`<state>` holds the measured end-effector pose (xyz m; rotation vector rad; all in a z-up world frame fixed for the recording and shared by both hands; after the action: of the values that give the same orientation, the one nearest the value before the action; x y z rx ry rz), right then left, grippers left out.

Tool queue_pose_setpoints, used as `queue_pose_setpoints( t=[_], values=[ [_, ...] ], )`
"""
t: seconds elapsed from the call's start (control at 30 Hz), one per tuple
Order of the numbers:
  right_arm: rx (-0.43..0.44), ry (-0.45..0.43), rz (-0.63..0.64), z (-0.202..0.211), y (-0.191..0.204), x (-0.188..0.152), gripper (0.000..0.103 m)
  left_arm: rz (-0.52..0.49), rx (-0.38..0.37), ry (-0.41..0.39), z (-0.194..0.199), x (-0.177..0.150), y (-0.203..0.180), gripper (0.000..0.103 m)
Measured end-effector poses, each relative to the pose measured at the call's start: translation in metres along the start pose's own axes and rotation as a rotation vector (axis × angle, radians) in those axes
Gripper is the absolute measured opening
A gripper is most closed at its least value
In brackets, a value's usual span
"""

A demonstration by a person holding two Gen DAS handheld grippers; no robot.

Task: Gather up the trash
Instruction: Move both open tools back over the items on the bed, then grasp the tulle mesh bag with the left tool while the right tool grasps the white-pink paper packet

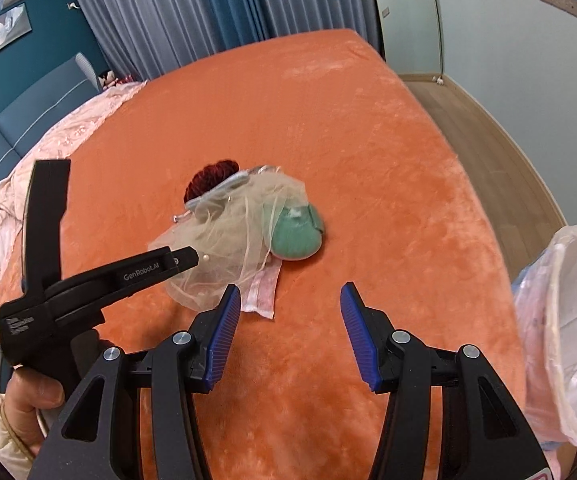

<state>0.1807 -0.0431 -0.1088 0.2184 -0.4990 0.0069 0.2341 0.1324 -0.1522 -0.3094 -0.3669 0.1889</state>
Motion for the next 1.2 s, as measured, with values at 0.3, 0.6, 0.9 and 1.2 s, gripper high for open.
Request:
queue_pose_setpoints(
  t=[0.3, 0.6, 0.9, 1.2],
  values=[
    [0.045, 0.124, -0.005, -0.069, 0.014, -0.001, 0.051, -0.004, -0.012, -0.043, 0.011, 0.001, 0.015, 0.002],
    [0.082, 0.176, 0.008, -0.103, 0.027, 0.003, 0.013, 0.013, 0.014, -0.076, 0.036, -0.002, 0.033, 0.001],
    [0.145, 0.069, -0.019, -0.04, 0.017, 0.001, 0.011, -0.013, -0.014, -0.112, 0.068, -0.01, 0.02, 0.001],
    [0.132, 0.006, -0.009, -0.001, 0.011, -0.011, 0.011, 0.117, -0.091, -0.015, 0.034, -0.018, 0.032, 0.059]
  ],
)
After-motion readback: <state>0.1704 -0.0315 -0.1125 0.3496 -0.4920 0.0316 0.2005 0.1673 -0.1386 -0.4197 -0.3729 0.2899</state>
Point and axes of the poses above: each gripper's, at about its wrist camera, not at the fingertips, and z roughly against the way its jaws point, y to its left, x to its top, the point moved 1 cm from there along -z, roughly the way its jaws point, and after that the axes turned 7 degrees about y, right-handed, at the moved point
